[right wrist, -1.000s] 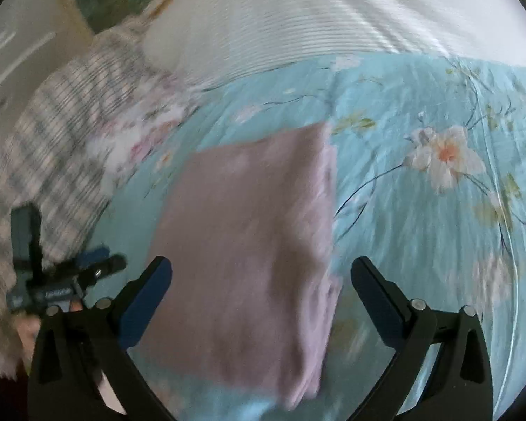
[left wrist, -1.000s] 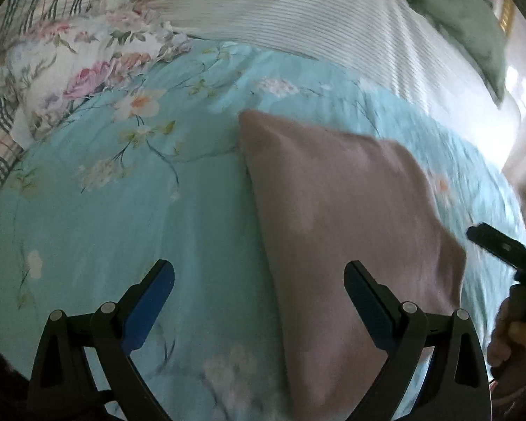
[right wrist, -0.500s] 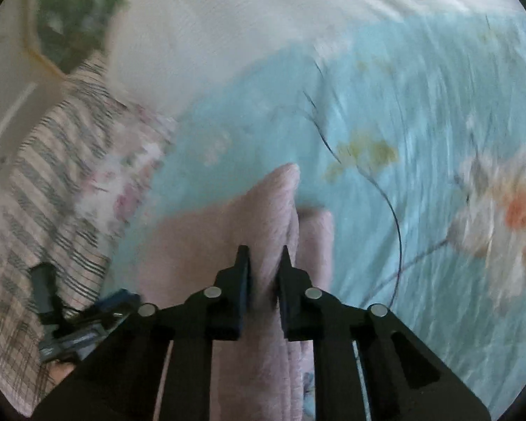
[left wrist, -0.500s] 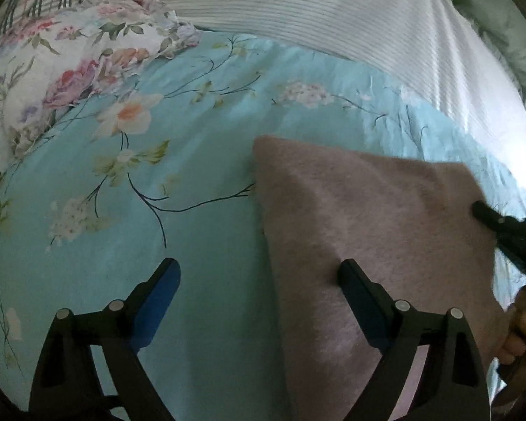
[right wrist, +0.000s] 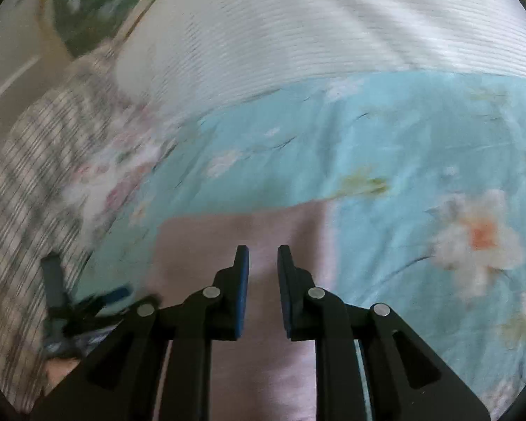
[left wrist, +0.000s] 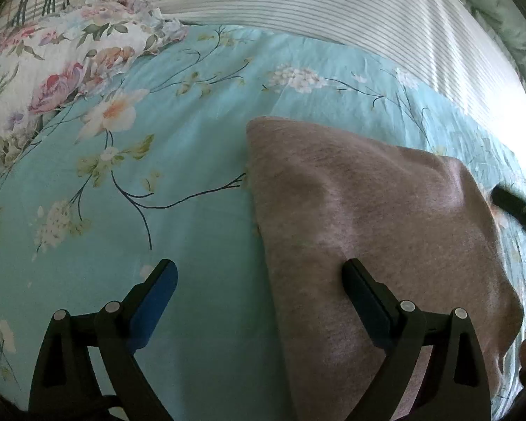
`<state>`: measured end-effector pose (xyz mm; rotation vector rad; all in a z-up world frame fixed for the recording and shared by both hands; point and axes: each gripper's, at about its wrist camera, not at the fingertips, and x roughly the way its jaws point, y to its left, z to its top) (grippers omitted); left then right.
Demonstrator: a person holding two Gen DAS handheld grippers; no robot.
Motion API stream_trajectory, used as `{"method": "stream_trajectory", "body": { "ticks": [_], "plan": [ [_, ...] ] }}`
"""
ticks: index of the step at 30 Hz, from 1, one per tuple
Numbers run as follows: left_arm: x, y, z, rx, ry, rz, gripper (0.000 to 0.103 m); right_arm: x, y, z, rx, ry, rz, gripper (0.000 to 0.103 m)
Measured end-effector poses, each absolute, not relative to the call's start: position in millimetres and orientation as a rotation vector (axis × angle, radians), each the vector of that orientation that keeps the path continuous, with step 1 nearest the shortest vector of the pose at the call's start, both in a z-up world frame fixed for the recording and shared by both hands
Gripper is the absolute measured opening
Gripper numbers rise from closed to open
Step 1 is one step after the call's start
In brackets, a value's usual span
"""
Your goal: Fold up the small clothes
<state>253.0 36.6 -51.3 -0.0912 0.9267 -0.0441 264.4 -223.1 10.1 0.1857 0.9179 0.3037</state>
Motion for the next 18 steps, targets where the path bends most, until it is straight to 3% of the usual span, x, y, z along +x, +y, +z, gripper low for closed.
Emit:
{"method": "stream_trajectory", "body": {
  "ticks": [3,10,14,18],
  "plan": [
    [251.6,36.5,-53.1,-0.082,0.927,-0.041,0.096,280.0,-224.5,-29.7,0.132,1.016,0.221,0.018],
    [223.6,39.6,-34.1,-0.098,0.915,-0.046,0.094,248.0,-231.2,7.6,0.203,0.937,0.248,0.02],
    [191.9,36.7,-24.9,-0.101,0.91,-0.062,0.095,212.2,-221.4,19.4,0.209,0.926,0.281,0.034],
    [156.4,30.2,-21.0,-0.078,0.91,-0.072,0.095,167.2,-218.9,18.1,0.204,0.932,0.311,0.035]
  ]
}}
